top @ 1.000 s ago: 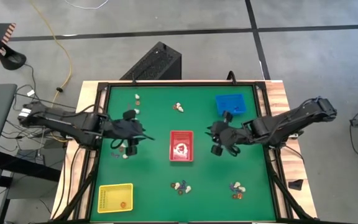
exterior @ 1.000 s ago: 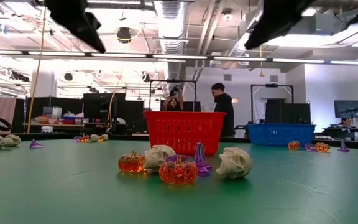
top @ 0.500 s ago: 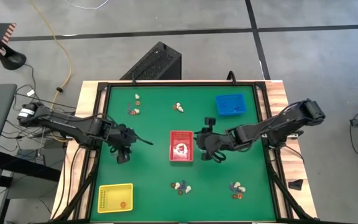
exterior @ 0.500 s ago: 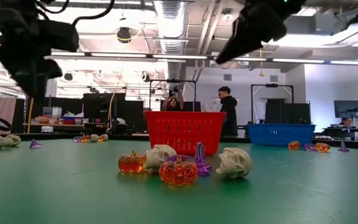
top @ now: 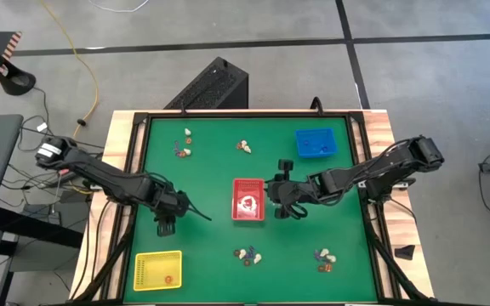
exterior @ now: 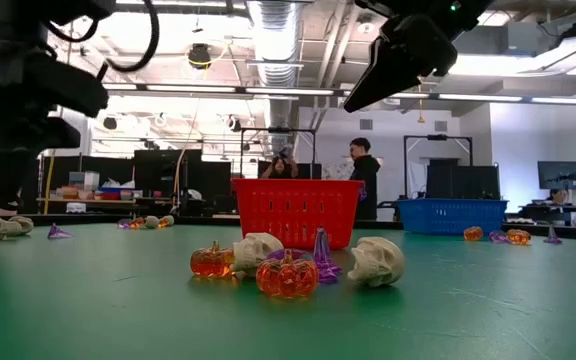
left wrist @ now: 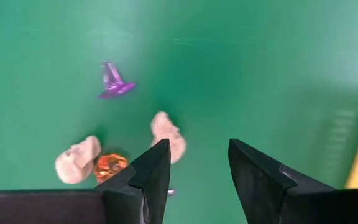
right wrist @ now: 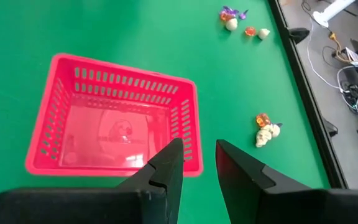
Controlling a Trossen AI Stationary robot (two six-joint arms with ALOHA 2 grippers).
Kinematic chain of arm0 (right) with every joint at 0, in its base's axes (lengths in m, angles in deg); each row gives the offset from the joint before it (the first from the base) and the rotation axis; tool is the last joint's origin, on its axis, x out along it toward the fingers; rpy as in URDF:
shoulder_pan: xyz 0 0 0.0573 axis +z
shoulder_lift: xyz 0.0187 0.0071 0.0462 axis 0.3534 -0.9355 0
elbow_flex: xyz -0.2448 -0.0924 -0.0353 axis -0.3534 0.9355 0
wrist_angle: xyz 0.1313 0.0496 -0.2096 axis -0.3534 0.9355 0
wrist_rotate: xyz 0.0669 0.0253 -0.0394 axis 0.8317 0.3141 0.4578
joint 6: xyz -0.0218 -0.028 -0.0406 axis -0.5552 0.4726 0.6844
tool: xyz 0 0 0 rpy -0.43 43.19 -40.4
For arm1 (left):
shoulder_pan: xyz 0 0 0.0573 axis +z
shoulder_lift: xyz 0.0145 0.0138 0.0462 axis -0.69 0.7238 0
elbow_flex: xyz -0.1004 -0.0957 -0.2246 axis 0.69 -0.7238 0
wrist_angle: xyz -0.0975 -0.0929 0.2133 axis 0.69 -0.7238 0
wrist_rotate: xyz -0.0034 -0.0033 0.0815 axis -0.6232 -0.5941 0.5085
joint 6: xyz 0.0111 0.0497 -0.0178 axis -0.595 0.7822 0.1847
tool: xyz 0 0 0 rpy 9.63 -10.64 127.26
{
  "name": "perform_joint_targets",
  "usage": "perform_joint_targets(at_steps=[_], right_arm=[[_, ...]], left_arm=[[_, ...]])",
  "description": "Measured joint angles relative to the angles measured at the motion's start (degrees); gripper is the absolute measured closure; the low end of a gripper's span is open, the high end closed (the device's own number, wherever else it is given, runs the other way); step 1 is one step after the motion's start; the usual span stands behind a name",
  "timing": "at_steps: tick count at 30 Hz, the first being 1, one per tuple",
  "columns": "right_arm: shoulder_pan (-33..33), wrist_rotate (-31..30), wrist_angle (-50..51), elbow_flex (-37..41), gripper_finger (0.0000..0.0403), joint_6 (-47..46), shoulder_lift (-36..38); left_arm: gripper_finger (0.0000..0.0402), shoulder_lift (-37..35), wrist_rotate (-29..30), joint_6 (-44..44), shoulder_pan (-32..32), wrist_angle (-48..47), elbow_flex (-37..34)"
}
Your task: Sort Halloween decoration
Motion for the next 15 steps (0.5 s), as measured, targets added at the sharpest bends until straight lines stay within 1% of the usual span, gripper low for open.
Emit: perform_joint_targets(at_steps=[9, 15], right_arm=[[0.00, 0.90, 0.14, 0.00, 0.0278, 0.32, -0.02], [-0.02, 0.90, 0.14, 0.00, 0.0278, 1.63, -0.02]], left_arm=[[0.0251, 7.80, 1.40, -0.69, 0.00, 0.01, 0.00], [0.0251, 13.20, 1.63, 1.00, 0.00, -0.18, 0.26]])
